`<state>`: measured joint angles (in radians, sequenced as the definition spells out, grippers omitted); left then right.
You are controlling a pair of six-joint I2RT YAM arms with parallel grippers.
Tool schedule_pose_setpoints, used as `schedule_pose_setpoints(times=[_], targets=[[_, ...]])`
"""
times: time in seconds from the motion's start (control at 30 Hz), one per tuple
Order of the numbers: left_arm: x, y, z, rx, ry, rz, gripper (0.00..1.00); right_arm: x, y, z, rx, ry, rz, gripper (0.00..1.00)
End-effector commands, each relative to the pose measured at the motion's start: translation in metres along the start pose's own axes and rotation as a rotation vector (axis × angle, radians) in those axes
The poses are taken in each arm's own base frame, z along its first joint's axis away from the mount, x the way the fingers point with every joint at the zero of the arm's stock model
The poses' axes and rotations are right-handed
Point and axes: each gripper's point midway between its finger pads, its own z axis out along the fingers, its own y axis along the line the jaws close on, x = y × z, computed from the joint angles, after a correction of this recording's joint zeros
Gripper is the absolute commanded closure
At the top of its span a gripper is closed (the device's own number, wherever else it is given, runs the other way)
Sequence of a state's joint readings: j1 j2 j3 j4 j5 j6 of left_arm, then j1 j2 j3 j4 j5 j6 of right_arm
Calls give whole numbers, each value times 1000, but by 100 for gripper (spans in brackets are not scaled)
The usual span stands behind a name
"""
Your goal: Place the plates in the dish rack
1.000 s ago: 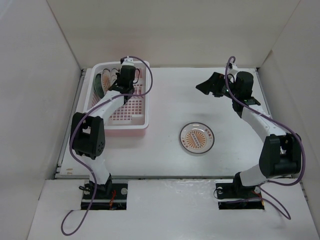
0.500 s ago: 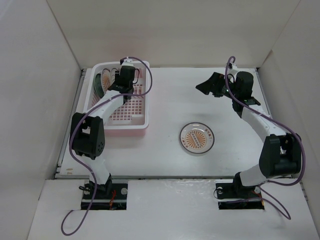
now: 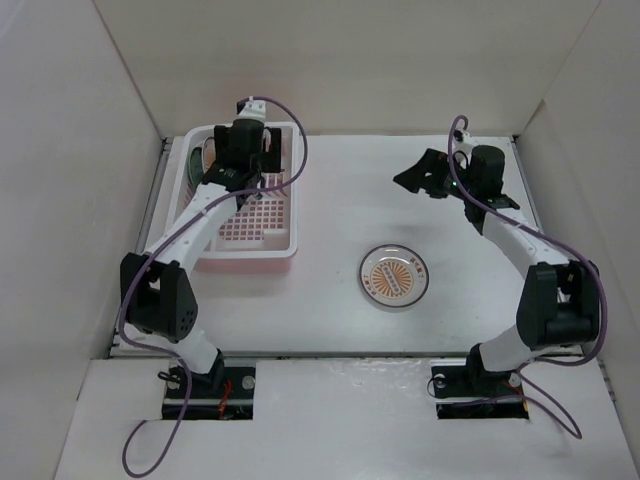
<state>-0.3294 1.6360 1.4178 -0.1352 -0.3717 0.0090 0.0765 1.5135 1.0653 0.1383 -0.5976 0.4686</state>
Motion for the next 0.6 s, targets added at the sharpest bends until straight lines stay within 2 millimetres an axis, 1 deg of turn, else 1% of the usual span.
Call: schedule_pose_setpoints(times=[0.0, 0.03, 0.07, 0.1, 0.13, 0.17, 0.2, 0.23, 0.27, 0.3, 0.33, 0.37, 0.4, 0.43, 0.53, 0.57], targets=[[-61, -7, -47, 75, -143, -61, 5, -1, -37, -9, 103, -8, -3, 0], [-69, -16, -57, 123, -159, -71, 3, 0, -40, -14, 113, -14, 1, 0], [-83, -15, -71, 152, -197, -85, 0, 3, -44, -18, 124, -15, 9, 0], [-88, -22, -79, 189, -211, -99, 0, 10, -44, -24, 126, -9, 3, 0], [-93, -26, -87, 231, -224, -100, 0, 13, -44, -26, 135, -11, 3, 0], [-101, -26, -95, 248, -245, -116, 0, 16, -47, -30, 155, -16, 5, 0], [-105, -29, -107, 275, -260, -116, 0, 30, -52, -35, 180, 4, 25, 0], [-111, -34, -116, 306, -276, -125, 0, 30, -49, -41, 186, -12, 16, 0], [-111, -41, -122, 342, -274, -118, 0, 35, -54, -46, 222, -15, 34, 0], [-119, -42, -134, 364, -300, -122, 0, 41, -55, -49, 236, -9, 54, 0], [-118, -52, -139, 394, -300, -114, 0, 58, -57, -56, 249, 15, 82, 0], [-121, -55, -146, 414, -311, -113, 0, 66, -60, -60, 266, 31, 95, 0], [-120, -59, -148, 423, -311, -110, 0, 74, -65, -63, 295, 35, 114, 0], [-122, -63, -155, 445, -319, -108, 0, 90, -71, -69, 319, 59, 132, 0], [-124, -68, -163, 491, -328, -103, 0, 105, -77, -85, 392, 66, 146, 0], [-125, -71, -169, 512, -336, -101, 0, 115, -78, -93, 408, 79, 155, 1]])
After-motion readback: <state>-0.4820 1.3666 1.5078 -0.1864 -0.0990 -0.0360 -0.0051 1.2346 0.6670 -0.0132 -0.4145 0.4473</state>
